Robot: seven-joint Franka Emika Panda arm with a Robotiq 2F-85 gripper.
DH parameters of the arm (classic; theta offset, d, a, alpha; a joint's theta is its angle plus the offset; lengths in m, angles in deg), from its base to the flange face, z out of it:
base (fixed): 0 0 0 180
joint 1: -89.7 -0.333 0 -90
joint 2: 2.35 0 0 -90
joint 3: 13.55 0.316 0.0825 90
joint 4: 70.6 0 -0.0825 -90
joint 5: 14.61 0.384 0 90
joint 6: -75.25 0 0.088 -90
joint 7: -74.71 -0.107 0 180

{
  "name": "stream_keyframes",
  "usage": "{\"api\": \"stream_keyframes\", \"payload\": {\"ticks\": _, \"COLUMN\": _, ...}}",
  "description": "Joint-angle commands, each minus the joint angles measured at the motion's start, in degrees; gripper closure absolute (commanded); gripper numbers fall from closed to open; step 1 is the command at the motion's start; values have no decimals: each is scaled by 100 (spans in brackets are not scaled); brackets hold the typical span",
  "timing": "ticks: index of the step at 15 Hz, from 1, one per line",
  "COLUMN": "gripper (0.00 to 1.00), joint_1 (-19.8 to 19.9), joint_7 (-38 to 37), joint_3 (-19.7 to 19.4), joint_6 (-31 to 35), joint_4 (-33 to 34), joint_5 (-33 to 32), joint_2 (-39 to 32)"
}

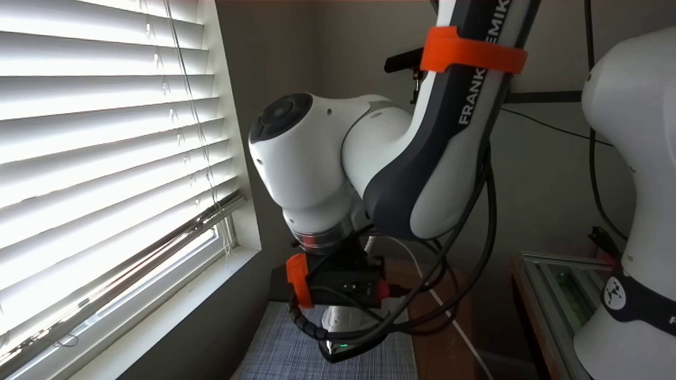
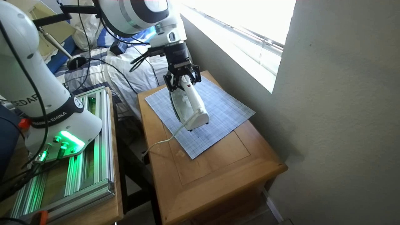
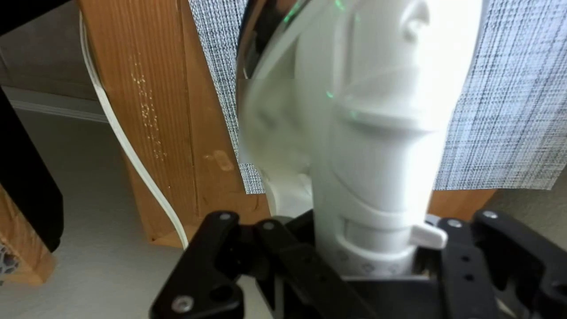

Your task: Lay the pressing iron down

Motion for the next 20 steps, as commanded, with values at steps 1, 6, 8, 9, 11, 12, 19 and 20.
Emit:
{"api": "stream_keyframes", "payload": {"ticks": 1, "gripper": 98, "joint_1": -266, "joint_7": -532, "joint_3": -186, "joint_6": -192, "joint_4": 192, "joint_5": -327, "joint_2": -207}}
{"api": "stream_keyframes", "payload": {"ticks": 6, "gripper": 98, "joint_1": -561, "joint_7": -1047, "joint_3": -278, "joint_6": -149, "joint_4": 330, "joint_5": -354, "joint_2": -697}}
{"api": "stream_keyframes", "payload": {"ticks": 8, "gripper": 98, "joint_1": -669, "joint_7": -1209, "joint_3": -294, "joint_6": -123, "joint_4": 402, "joint_5": -315, "joint_2": -901}}
{"api": "stream_keyframes", "payload": {"ticks": 9, "gripper": 98, "joint_1": -351, "joint_7": -1479, "joint_3": 12, "joint_6": -221, "joint_4": 484, "joint_5": -577, "joint_2": -884}}
{"api": "stream_keyframes", "payload": {"ticks": 11, "gripper": 98, "joint_1": -325, "joint_7": -1698, "joint_3": 110, "joint_6": -196, "joint_4": 559, "joint_5": -651, "joint_2": -1032}}
{"api": "stream_keyframes", "payload": {"ticks": 12, "gripper": 98, "joint_1": -297, "joint_7": -1810, "joint_3": 179, "joint_6": -194, "joint_4": 603, "joint_5": -692, "joint_2": -1119}}
{"api": "stream_keyframes", "payload": {"ticks": 19, "gripper": 98, "joint_1": -31, "joint_7": -2284, "joint_3": 670, "joint_6": -214, "joint_4": 862, "joint_5": -792, "joint_2": -1575}}
{"api": "stream_keyframes", "payload": {"ticks": 20, "gripper": 98, "joint_1": 12, "joint_7": -2323, "joint_3": 731, "joint_6": -217, "joint_4": 893, "joint_5": -796, "joint_2": -1628}}
